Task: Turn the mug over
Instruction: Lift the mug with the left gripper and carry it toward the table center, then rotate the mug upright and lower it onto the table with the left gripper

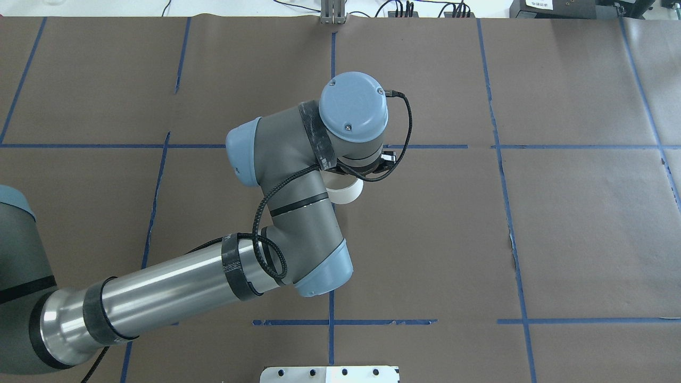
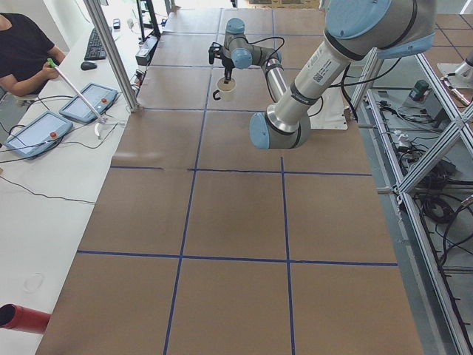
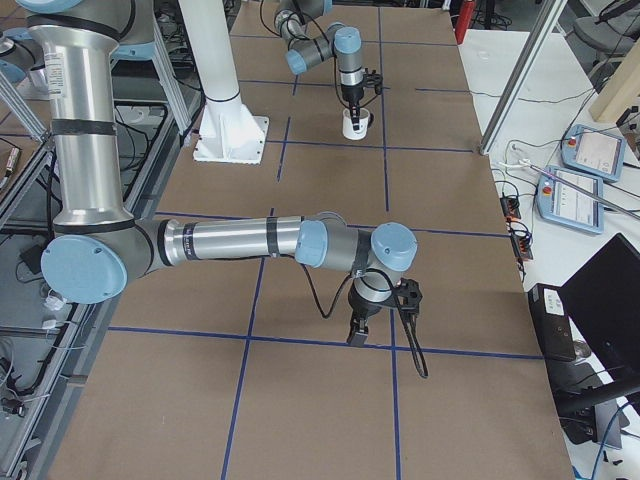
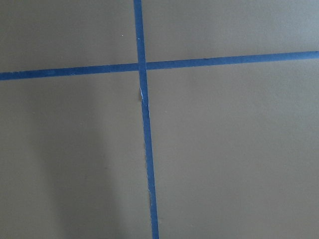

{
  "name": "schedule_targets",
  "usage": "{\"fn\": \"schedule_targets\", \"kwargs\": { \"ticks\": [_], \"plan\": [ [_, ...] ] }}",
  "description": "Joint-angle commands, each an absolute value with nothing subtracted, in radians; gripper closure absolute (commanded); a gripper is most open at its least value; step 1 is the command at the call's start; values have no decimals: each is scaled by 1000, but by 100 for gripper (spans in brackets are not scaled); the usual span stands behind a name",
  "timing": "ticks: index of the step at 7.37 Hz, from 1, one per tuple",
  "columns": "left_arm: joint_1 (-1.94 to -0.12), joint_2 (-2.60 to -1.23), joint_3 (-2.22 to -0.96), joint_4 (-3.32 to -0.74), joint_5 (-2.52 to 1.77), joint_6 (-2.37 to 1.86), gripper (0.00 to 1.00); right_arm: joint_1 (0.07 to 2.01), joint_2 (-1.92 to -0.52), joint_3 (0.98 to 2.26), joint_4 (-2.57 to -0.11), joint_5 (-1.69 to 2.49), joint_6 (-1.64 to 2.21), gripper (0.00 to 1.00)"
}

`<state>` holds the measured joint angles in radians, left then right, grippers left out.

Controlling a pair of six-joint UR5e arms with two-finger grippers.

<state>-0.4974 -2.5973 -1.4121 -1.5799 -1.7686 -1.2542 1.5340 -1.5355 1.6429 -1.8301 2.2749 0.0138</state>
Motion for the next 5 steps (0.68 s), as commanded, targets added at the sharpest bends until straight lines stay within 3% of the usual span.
{"fn": "schedule_targets", "kwargs": {
  "ticks": [1, 5],
  "plan": [
    [-470, -2600, -1370, -1574, -1738, -1209, 100, 1534, -1536, 1643, -1830, 2275, 14, 0],
    [-449, -2589, -1348, -1577, -1680, -1204, 100, 1534, -1535, 1643, -1830, 2275, 14, 0]
  ]
}}
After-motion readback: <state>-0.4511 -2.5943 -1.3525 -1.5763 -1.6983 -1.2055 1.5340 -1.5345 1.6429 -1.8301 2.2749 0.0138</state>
